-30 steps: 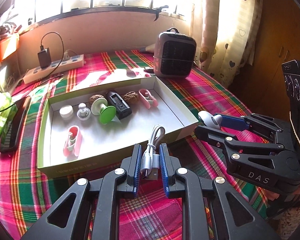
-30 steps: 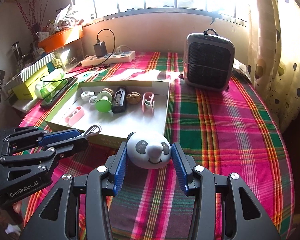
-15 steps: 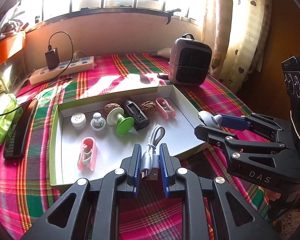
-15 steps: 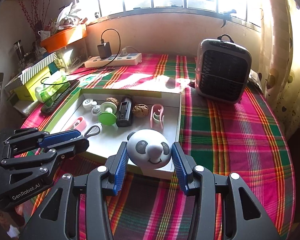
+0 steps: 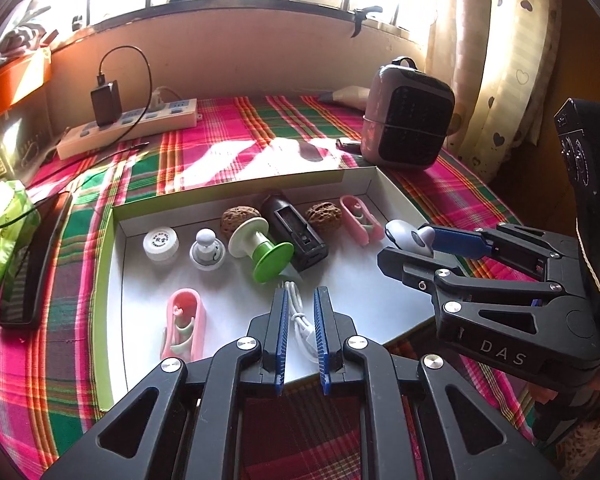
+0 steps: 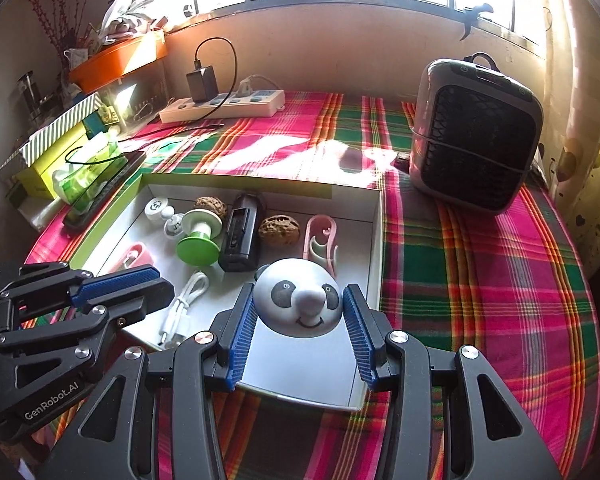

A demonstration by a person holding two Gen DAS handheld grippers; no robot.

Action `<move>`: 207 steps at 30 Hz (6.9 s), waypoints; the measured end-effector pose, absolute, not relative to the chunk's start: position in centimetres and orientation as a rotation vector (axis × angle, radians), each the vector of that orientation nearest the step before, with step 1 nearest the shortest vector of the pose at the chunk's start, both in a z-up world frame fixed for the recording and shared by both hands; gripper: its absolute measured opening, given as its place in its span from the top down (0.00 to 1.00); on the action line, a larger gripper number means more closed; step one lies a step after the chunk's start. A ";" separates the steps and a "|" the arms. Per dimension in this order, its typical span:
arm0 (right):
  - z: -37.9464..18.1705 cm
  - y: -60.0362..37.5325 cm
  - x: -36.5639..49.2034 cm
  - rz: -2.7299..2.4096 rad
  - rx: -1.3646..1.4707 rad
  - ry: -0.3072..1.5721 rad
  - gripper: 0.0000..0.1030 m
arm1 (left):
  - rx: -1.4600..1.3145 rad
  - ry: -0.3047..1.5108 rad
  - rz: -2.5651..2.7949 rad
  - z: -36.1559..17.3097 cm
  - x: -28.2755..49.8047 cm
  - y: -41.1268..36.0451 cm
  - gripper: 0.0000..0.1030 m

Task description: Organize objects

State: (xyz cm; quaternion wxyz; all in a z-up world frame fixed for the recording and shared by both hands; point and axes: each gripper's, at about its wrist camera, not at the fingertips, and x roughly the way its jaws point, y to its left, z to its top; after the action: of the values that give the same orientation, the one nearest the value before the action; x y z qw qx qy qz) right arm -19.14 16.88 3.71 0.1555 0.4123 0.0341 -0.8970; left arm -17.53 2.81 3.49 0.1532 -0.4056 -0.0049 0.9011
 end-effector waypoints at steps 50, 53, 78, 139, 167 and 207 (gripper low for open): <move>2.2 14.7 -20.2 -2.530 1.208 0.186 0.56 | -1.225 -0.003 2.595 2.1 -18.2 2.6 0.79; 2.3 14.8 -20.0 -2.535 1.208 0.185 0.56 | -1.225 -0.005 2.596 2.2 -18.1 2.6 0.78; 4.1 15.9 -17.2 -2.624 1.161 0.096 0.50 | -1.213 0.008 2.681 3.5 -15.9 2.3 0.71; 1.0 15.2 -4.5 -2.668 1.243 0.086 0.43 | -1.267 0.029 2.852 0.4 -3.8 2.1 0.70; 0.6 15.4 -2.8 -2.752 1.183 0.079 0.40 | -1.207 0.003 2.896 0.0 -2.3 2.2 0.66; 0.6 15.5 -2.7 -2.758 1.171 0.071 0.40 | -1.202 0.013 2.901 0.0 -2.0 2.4 0.66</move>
State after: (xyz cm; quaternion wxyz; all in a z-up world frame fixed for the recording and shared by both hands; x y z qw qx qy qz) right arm -2.65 15.49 0.61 0.0720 0.3898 0.0235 -0.9178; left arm -2.01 2.37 -0.03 0.0009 -0.3829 0.0041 0.9238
